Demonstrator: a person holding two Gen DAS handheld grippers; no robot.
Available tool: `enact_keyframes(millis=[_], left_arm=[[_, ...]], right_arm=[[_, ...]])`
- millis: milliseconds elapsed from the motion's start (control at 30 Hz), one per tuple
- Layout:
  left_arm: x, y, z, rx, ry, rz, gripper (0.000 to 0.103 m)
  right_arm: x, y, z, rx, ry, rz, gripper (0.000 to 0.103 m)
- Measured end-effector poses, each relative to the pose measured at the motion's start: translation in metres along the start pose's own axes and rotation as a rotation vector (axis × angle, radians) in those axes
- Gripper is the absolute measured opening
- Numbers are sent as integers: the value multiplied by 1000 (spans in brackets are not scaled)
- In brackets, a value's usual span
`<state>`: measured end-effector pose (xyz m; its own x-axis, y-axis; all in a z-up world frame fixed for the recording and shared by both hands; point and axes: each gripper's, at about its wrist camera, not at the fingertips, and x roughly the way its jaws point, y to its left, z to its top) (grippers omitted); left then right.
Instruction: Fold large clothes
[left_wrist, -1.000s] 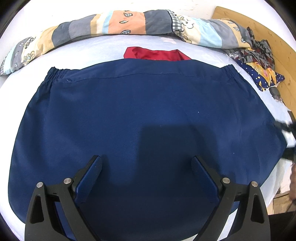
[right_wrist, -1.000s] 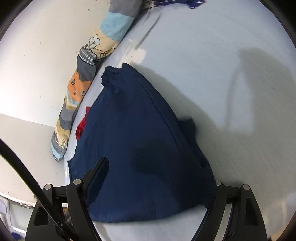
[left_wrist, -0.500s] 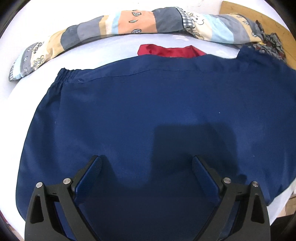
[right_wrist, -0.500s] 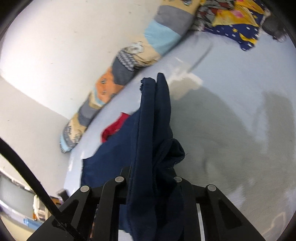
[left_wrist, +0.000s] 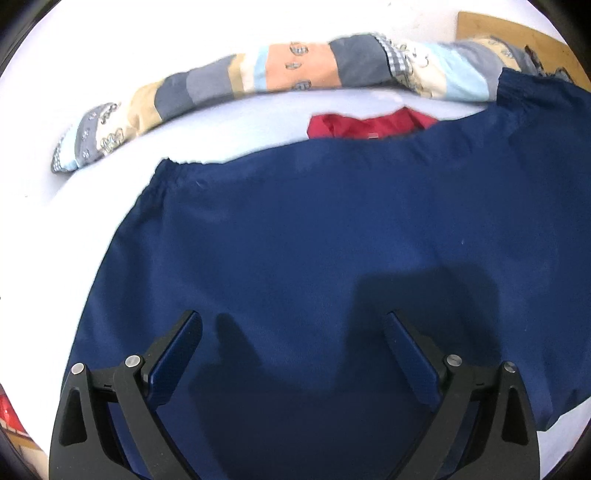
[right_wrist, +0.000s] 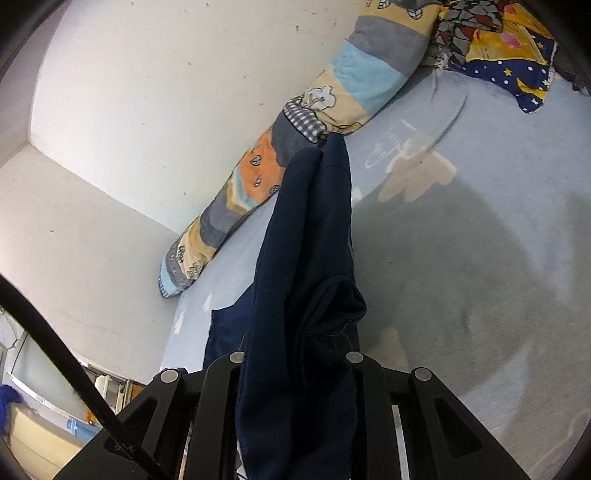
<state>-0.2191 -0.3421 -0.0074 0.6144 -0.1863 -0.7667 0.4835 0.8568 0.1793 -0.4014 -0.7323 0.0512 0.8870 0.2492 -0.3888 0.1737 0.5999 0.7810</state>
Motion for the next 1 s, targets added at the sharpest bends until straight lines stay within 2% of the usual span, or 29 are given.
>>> enact_keyframes(millis=[67, 200, 300, 367, 500, 633, 1000], left_arm=[[10, -7, -4, 47, 38, 20, 99], [8, -8, -2, 38, 24, 21, 99], [5, 0, 0, -12, 7, 3, 99], [13, 3, -1, -20, 51, -7, 99], [15, 14, -2, -73, 78, -56, 99], [12, 28, 1, -99, 71, -28, 99], [-24, 101, 5, -325, 19, -43, 99]], right_arm=[[0, 2, -1, 1, 2, 10, 21], [2, 7, 0, -3, 6, 21, 21], [5, 13, 0, 1, 6, 33, 21], [8, 22, -1, 0, 7, 46, 21], [16, 37, -3, -17, 12, 68, 21], [26, 55, -5, -24, 21, 86, 21], [87, 111, -26, -20, 72, 145, 21]])
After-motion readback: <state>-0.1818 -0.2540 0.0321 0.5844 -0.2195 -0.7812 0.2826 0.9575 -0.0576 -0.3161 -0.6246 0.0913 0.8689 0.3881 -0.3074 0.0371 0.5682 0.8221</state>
